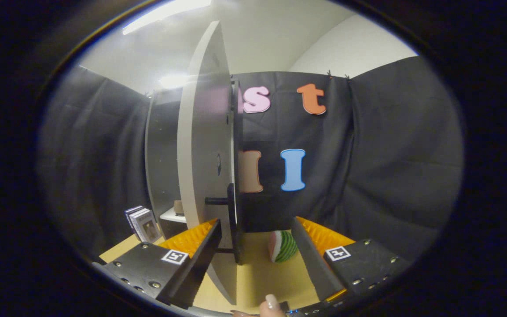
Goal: Open the shoe cabinet door, grab the shoes and put them into the shoe cabinet, then close the shoe cabinet door.
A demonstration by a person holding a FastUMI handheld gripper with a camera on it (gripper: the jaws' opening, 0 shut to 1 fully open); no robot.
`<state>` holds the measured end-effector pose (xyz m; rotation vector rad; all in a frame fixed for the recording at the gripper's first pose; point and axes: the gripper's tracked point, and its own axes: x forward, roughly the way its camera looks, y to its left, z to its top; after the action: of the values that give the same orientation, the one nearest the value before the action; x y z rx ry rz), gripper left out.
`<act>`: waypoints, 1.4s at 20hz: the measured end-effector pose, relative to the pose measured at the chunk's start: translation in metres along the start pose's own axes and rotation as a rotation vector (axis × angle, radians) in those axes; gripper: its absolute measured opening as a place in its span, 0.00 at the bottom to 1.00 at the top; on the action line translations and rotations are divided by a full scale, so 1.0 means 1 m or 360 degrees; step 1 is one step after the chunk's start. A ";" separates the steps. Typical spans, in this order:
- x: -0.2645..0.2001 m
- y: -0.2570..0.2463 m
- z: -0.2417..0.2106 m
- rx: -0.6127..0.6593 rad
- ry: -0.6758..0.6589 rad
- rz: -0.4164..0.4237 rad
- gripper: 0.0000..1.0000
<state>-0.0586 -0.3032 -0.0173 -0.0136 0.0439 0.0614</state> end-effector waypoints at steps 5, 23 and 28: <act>0.033 0.001 -0.010 0.0095 0.0053 0.0115 0.96; 0.072 0.199 -0.007 -0.0012 -0.0066 0.0127 0.95; 0.103 0.242 -0.014 0.0050 -0.0047 -0.0054 0.95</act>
<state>0.0282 -0.0558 -0.0389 0.0181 0.0152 0.0270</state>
